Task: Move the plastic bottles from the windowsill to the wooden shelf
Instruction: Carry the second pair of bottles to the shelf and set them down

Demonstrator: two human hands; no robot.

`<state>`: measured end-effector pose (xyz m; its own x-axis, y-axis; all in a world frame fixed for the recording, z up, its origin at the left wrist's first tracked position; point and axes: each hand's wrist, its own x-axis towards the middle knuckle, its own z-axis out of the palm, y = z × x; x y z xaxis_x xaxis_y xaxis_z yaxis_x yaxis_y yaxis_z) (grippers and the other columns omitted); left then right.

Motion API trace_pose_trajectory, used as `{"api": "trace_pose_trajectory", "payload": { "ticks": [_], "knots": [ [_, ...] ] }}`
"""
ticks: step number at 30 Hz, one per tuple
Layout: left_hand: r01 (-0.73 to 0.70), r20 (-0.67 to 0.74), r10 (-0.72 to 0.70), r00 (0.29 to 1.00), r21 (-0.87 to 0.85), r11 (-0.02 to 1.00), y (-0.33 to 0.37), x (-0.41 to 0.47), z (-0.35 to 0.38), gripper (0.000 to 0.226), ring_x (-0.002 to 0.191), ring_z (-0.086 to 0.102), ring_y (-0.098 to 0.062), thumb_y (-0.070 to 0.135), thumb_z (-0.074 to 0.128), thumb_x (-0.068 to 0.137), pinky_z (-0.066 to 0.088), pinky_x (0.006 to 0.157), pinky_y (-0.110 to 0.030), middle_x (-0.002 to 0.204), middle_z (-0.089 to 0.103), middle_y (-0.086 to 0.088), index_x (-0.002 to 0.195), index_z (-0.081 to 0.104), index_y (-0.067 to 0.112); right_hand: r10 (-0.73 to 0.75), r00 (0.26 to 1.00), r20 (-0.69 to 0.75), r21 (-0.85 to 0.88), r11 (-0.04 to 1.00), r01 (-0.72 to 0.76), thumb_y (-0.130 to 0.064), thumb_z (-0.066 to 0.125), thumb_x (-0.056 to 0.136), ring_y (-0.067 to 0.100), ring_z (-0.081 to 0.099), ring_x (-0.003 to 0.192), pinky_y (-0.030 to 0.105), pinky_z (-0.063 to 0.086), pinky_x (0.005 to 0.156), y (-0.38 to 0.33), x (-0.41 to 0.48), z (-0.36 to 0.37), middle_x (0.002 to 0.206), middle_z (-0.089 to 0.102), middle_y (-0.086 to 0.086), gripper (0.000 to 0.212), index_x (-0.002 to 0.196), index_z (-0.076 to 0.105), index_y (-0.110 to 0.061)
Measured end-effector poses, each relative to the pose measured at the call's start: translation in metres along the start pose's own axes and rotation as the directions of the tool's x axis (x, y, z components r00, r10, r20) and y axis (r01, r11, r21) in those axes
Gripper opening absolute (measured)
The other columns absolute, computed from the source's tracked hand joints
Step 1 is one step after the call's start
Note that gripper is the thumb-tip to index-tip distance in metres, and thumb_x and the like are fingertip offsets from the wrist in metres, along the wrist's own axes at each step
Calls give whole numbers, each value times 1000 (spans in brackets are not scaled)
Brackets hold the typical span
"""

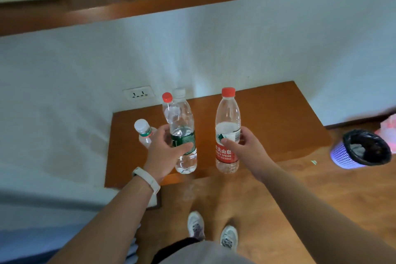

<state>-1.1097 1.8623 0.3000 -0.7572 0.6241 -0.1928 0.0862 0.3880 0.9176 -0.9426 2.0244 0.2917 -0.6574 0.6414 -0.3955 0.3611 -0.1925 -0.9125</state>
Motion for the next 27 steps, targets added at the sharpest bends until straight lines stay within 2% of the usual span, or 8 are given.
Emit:
{"api": "trace_pose_trajectory", "payload": {
  "ticks": [5, 7, 9, 12, 19, 21, 24, 27],
  "knots": [
    [33, 44, -34, 998, 13, 999, -16, 38, 0, 78, 107, 67, -14, 46, 91, 56, 57, 91, -46, 115, 69, 10, 124, 54, 32, 8, 999, -36, -54, 998, -10, -30, 77, 82, 4, 61, 99, 21, 48, 72, -1, 29, 7, 112, 65, -10, 55, 128, 47, -27],
    [27, 78, -28, 997, 17, 999, -19, 52, 1, 80, 110, 65, -14, 42, 90, 60, 56, 94, -47, 119, 67, 11, 129, 51, 31, 14, 998, -53, -90, 996, -19, -31, 78, 82, 3, 60, 99, 21, 49, 75, 0, 39, 11, 113, 64, -12, 58, 129, 45, -26],
    [3, 123, -4, 992, 12, 1000, -21, 64, 4, 76, 115, 61, -13, 26, 88, 71, 52, 100, -44, 124, 64, 10, 134, 46, 30, 20, 997, -73, -120, 992, -29, -31, 79, 81, 2, 59, 98, 22, 49, 80, 1, 46, 13, 112, 62, -14, 59, 129, 45, -27],
    [-18, 157, 17, 987, 5, 1000, -33, 82, 9, 69, 115, 59, -11, 16, 85, 76, 51, 100, -37, 121, 61, 13, 129, 43, 34, -6, 996, -86, -174, 985, -9, -28, 80, 80, 1, 58, 98, 17, 44, 73, 4, 63, 17, 112, 61, -14, 60, 129, 45, -27],
    [-41, 208, 21, 978, 92, 995, -50, 96, 11, 72, 114, 54, -5, 24, 84, 78, 48, 92, -24, 122, 54, 18, 126, 33, 40, -17, 997, -74, -298, 955, -6, -33, 82, 75, 6, 61, 99, 24, 48, 78, 13, 93, 28, 110, 62, -14, 62, 123, 43, -35],
    [-37, 196, 17, 981, 100, 994, -57, 98, 12, 72, 115, 56, -5, 24, 85, 77, 48, 90, -20, 121, 54, 20, 125, 33, 42, -23, 998, -60, -321, 947, 3, -34, 83, 74, 2, 60, 96, 21, 47, 78, 16, 103, 31, 108, 62, -15, 64, 124, 43, -34],
    [-27, 135, 13, 991, 103, 994, -63, 96, 17, 78, 104, 52, 6, 19, 86, 75, 42, 77, -5, 114, 49, 28, 127, 32, 39, -30, 999, -33, -367, 930, 15, -35, 83, 73, 1, 60, 94, 24, 50, 80, 21, 118, 33, 105, 61, -17, 64, 123, 43, -36],
    [2, 25, -5, 1000, 92, 996, -71, 93, 21, 78, 105, 55, -1, 19, 89, 72, 43, 79, -8, 112, 48, 23, 124, 33, 33, -65, 998, -15, -413, 909, 53, -37, 84, 71, -1, 61, 92, 24, 52, 79, 26, 127, 35, 105, 61, -18, 65, 124, 45, -34]
  ]
}}
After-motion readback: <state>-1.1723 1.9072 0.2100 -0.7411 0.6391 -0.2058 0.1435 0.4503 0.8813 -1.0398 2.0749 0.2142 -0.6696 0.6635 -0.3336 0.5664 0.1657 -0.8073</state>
